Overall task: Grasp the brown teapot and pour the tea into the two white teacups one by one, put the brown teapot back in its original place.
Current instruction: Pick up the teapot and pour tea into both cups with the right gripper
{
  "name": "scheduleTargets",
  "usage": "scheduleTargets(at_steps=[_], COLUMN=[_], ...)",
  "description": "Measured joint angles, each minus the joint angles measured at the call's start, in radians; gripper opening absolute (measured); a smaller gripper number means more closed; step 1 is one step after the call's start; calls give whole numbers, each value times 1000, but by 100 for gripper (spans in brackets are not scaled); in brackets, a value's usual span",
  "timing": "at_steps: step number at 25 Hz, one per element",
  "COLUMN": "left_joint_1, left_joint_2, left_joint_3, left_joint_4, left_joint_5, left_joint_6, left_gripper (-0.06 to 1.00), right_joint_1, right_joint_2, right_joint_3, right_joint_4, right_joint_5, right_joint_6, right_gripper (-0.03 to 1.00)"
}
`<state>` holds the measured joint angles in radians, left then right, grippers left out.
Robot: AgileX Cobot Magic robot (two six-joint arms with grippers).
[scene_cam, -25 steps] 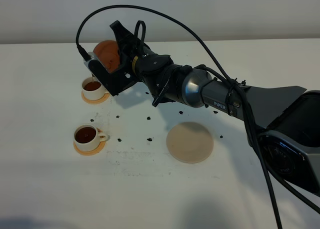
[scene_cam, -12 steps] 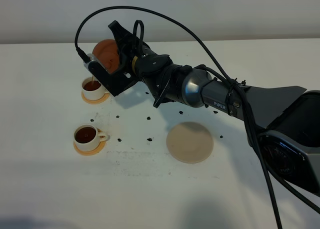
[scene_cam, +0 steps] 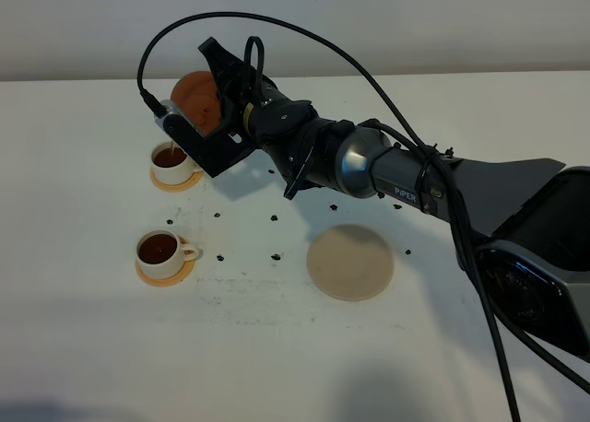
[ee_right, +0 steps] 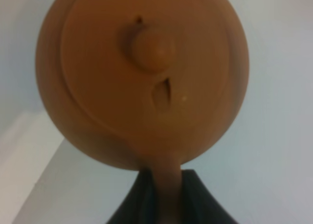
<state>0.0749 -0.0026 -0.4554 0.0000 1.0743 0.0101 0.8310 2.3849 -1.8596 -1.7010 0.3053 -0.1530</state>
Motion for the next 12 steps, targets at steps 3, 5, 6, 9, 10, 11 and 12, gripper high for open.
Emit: scheduleTargets(at_steps=[3,5,6,9,10,11,12], left_joint_1=[0,0,0,0,0,0,0], left_joint_2=[0,0,0,0,0,0,0], left_joint_3=[0,0,0,0,0,0,0], left_joint_4=[0,0,0,0,0,0,0], left_joint_5=[0,0,0,0,0,0,0], left_joint_6=[0,0,0,0,0,0,0], left_gripper=[55,55,55,55,55,55,55], right_joint_1=[0,0,0,0,0,0,0], right_joint_2=[0,0,0,0,0,0,0], right_joint_3=[0,0,0,0,0,0,0], right_joint_4=[-2,-2,-6,-21,-23,-24,-24], right_joint_5=[8,11,11,12,14,14,17], right_joint_6=[0,0,0,0,0,0,0], right_gripper=[10,10,10,10,10,10,10])
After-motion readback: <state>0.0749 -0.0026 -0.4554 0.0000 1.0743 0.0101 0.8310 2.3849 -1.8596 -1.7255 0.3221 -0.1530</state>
